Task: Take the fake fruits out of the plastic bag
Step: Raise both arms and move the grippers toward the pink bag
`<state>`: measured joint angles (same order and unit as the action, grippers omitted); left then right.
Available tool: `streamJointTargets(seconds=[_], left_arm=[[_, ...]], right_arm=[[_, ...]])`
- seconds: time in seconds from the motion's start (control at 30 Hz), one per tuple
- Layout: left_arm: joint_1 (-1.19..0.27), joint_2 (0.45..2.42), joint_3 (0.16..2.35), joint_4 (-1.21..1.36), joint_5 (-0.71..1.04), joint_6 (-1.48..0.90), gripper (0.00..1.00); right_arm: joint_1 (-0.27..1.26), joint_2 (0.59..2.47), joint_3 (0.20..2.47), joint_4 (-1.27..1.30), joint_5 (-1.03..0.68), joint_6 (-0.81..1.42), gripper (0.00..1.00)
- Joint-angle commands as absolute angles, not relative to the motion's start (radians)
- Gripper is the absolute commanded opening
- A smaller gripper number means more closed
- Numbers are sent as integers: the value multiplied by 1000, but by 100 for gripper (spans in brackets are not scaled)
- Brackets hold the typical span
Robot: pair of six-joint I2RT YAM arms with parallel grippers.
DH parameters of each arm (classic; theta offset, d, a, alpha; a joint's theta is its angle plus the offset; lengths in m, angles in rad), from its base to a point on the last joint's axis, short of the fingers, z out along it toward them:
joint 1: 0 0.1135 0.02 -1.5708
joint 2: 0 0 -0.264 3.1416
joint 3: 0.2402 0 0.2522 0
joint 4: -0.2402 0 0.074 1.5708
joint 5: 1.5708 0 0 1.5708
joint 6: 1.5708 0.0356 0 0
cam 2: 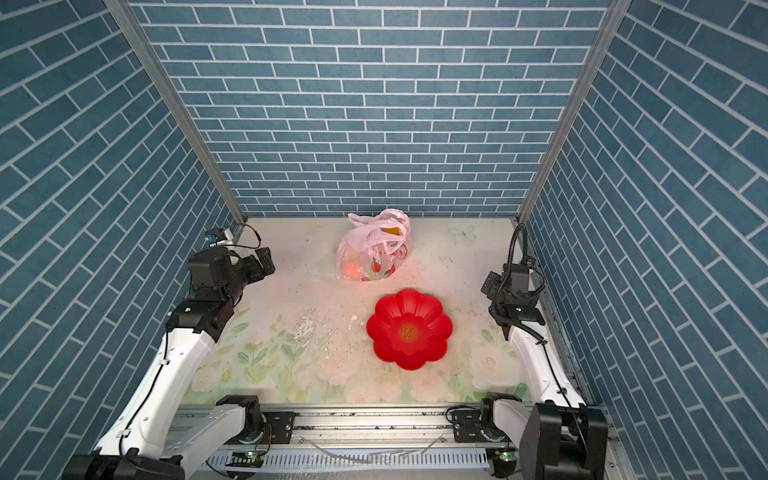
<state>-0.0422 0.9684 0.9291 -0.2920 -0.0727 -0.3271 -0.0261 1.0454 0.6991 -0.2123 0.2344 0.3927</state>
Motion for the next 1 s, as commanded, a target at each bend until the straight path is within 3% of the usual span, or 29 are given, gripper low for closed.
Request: streamJointTargets(seconds=[0.0, 0.1, 0.27, 0.4, 0.67, 0.97], left_arm=[[-39, 966, 958, -424, 0, -351, 99], [-39, 981, 969, -441, 61, -386, 99], [-45, 1071, 989, -434, 218, -438, 99], [-85, 1114, 996, -442, 222, -462, 99], [-198, 1170, 989, -440, 174, -475, 99], [-235, 1178, 985, -413, 187, -482, 99]], right_arm=[[-15, 966, 702, -362, 151, 457, 98], [3, 919, 721, -432, 116, 467, 92], [69, 915, 731, -518, 40, 549, 72], [156, 967, 708, -504, -27, 601, 63], [320, 1118, 703, -490, -64, 653, 56], [386, 1208, 641, -436, -60, 712, 54]])
